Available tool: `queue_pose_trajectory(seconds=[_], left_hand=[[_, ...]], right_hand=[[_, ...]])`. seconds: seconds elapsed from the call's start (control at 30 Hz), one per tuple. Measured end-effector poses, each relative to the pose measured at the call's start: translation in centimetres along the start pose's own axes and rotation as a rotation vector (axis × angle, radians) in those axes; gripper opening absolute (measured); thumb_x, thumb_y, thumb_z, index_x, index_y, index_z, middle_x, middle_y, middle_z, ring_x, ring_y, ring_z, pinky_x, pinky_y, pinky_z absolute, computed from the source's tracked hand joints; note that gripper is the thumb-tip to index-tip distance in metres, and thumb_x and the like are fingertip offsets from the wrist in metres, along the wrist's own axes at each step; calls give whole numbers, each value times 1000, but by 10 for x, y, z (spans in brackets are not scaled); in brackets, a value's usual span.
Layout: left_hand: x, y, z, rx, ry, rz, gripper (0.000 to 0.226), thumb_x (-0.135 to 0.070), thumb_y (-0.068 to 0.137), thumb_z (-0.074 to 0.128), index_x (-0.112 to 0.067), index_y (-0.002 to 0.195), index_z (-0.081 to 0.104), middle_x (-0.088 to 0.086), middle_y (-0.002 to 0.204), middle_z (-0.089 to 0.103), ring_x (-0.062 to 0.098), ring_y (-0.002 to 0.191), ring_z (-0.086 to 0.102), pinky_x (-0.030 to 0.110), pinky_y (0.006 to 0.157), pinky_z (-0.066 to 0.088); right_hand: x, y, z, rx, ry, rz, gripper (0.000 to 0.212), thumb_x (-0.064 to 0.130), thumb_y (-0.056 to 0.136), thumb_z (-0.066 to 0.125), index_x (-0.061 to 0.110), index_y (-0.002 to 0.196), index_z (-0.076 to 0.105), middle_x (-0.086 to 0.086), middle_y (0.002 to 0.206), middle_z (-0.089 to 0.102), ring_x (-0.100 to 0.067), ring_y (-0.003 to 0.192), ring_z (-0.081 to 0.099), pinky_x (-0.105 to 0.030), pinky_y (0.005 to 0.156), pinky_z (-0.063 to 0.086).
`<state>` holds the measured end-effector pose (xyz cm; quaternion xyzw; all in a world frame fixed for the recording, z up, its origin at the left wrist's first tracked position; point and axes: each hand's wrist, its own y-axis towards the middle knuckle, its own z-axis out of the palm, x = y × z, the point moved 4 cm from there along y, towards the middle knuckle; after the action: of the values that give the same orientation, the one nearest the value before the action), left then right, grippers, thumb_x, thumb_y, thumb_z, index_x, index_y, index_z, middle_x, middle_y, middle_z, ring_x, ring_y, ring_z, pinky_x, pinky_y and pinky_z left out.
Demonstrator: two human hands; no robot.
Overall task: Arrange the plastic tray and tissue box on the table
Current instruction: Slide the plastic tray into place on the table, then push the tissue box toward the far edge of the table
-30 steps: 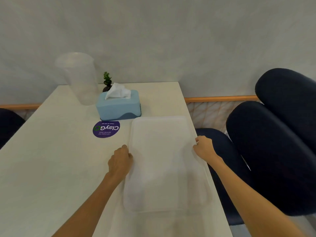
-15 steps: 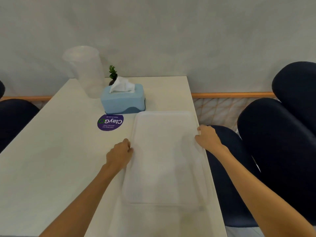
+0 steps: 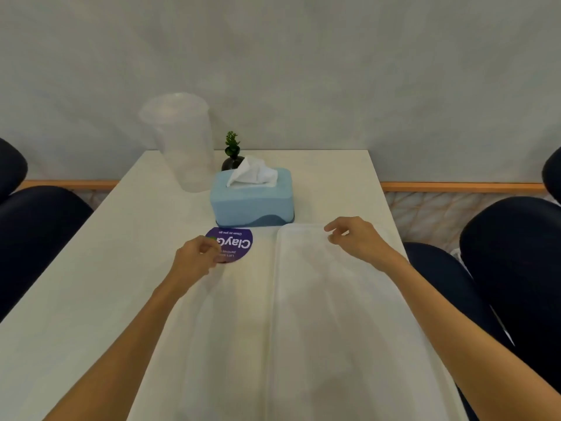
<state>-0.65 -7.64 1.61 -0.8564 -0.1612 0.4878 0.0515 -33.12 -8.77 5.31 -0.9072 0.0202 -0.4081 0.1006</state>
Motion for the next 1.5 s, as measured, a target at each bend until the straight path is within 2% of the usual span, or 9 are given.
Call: queue_pose_trajectory(seconds=[0.23, 0.37, 0.5, 0.6, 0.67, 0.83, 1.03, 1.23, 1.5], left_hand=[[-5, 93, -29, -47, -289, -115, 31, -21, 97, 49, -6, 123, 56, 15, 126, 59, 30, 111, 59, 40, 90, 51], [-10, 123, -22, -13, -355, -187, 51, -40, 98, 43, -8, 137, 44, 12, 139, 51, 28, 122, 51, 40, 100, 44], [-19, 133, -6, 121, -323, -212, 59, -52, 97, 30, -11, 138, 47, 10, 136, 55, 23, 109, 58, 29, 84, 45], [-23, 134, 0, 227, -313, -183, 57, -54, 97, 25, -16, 125, 57, 2, 97, 68, 12, 76, 61, 20, 57, 42], [-23, 135, 3, 257, -319, -187, 58, -57, 96, 26, -16, 123, 58, -2, 85, 65, 12, 73, 62, 20, 53, 44], [-21, 132, 10, 274, -350, -174, 58, -63, 91, 32, -19, 119, 57, 6, 92, 68, 19, 78, 67, 27, 58, 50], [-37, 122, 32, 282, -414, -182, 59, -64, 89, 36, -21, 125, 52, 11, 107, 68, 31, 93, 68, 42, 85, 56], [-89, 138, 80, 269, -382, -79, 59, -55, 93, 38, -16, 137, 44, 5, 114, 55, 19, 98, 53, 28, 70, 38], [-125, 146, 154, 321, -327, -67, 71, -65, 86, 38, -18, 138, 44, 8, 133, 53, 25, 114, 52, 34, 90, 41]], right_hand=[[44, 81, 37, -145, 259, 111, 34, 14, 91, 44, 17, 122, 58, -9, 115, 62, -24, 102, 60, -42, 96, 51], [54, 117, 57, -182, 404, 199, 40, 38, 91, 47, 18, 124, 55, -5, 129, 59, -26, 116, 56, -48, 104, 45], [57, 137, 76, -89, 463, 281, 52, 51, 89, 45, 13, 124, 54, -10, 120, 62, -30, 108, 60, -48, 100, 48], [56, 146, 79, -110, 484, 339, 54, 51, 90, 44, 14, 128, 50, -9, 118, 60, -30, 105, 58, -47, 96, 49], [57, 147, 81, -124, 501, 362, 51, 50, 90, 43, 16, 128, 48, -8, 116, 58, -30, 102, 57, -48, 92, 50], [59, 147, 84, -160, 488, 337, 47, 49, 89, 45, 17, 123, 52, -9, 115, 61, -30, 102, 60, -51, 93, 52], [50, 142, 51, -234, 467, 279, 39, 51, 85, 48, 22, 110, 56, -7, 108, 64, -29, 100, 61, -54, 96, 49], [17, 143, 6, -319, 528, 332, 49, 50, 87, 48, 19, 125, 51, -9, 118, 59, -31, 105, 57, -54, 94, 50], [-37, 162, -46, -368, 561, 378, 44, 43, 89, 50, 14, 123, 49, -10, 113, 55, -30, 100, 52, -54, 95, 48]])
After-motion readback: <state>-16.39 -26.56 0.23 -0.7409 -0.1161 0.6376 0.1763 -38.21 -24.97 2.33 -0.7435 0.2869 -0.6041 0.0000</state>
